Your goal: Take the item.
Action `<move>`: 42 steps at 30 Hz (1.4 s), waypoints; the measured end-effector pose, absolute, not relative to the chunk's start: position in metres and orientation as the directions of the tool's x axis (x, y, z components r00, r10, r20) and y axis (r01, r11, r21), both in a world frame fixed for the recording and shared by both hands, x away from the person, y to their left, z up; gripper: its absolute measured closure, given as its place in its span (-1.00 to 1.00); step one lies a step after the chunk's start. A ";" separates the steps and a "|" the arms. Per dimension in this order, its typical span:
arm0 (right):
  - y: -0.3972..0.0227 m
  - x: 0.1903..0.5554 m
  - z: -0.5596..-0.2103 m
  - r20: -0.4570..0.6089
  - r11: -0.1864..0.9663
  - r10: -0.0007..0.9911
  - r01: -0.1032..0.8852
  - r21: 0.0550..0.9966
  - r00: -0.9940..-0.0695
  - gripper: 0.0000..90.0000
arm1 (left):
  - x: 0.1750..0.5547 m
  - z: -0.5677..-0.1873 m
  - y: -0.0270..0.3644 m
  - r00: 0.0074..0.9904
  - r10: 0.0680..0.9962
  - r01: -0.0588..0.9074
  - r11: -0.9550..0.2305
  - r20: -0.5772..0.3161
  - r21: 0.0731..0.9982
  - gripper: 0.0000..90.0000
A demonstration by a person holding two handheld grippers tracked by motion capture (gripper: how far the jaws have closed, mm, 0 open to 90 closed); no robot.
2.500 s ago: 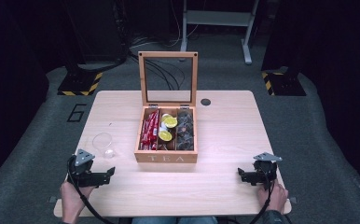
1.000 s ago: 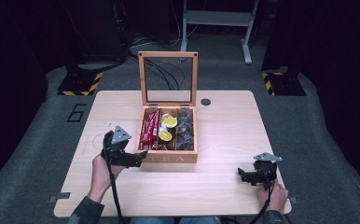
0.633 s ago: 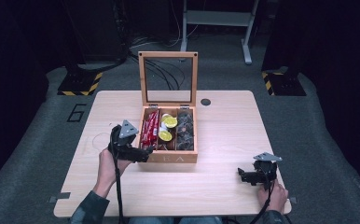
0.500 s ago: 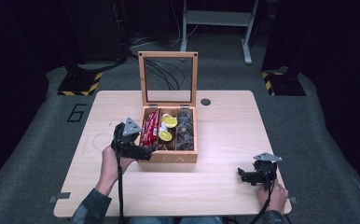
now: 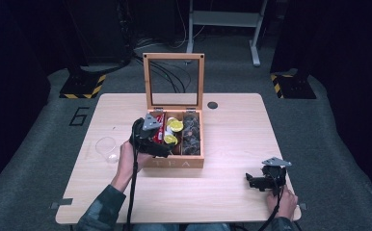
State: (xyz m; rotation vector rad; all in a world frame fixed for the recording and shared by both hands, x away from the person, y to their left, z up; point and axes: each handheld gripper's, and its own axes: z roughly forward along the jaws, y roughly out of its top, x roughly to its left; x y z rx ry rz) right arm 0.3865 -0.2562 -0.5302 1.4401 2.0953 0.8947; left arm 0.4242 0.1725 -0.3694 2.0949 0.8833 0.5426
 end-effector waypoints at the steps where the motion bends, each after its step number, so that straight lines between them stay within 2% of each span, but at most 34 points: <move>1: -0.256 0.386 -0.530 0.002 0.248 0.933 0.647 0.721 -0.360 -1.00 | 0.426 -0.370 0.171 0.668 0.740 0.409 -0.449 0.075 0.794 -0.98; 29: -0.256 0.386 -0.530 0.002 0.248 0.933 0.647 0.721 -0.359 -1.00 | 0.470 -0.412 0.114 0.736 0.676 0.482 -0.550 0.025 0.682 -1.00; 33: -0.256 0.387 -0.530 0.002 0.247 0.933 0.647 0.722 -0.359 -1.00 | 0.472 -0.419 0.105 0.777 0.629 0.450 -0.586 0.028 0.674 -0.74; 38: -0.256 0.386 -0.530 0.002 0.247 0.933 0.647 0.721 -0.359 -1.00 | 0.472 -0.425 0.094 0.789 0.613 0.445 -0.618 0.042 0.648 -0.40; 40: -0.256 0.387 -0.530 0.002 0.248 0.933 0.647 0.721 -0.359 -1.00 | 0.473 -0.427 0.092 0.787 0.615 0.447 -0.630 0.057 0.635 -0.15; 42: -0.256 0.387 -0.530 0.002 0.247 0.933 0.647 0.721 -0.359 -1.00 | 0.475 -0.429 0.091 0.785 0.618 0.458 -0.632 0.050 0.625 -0.02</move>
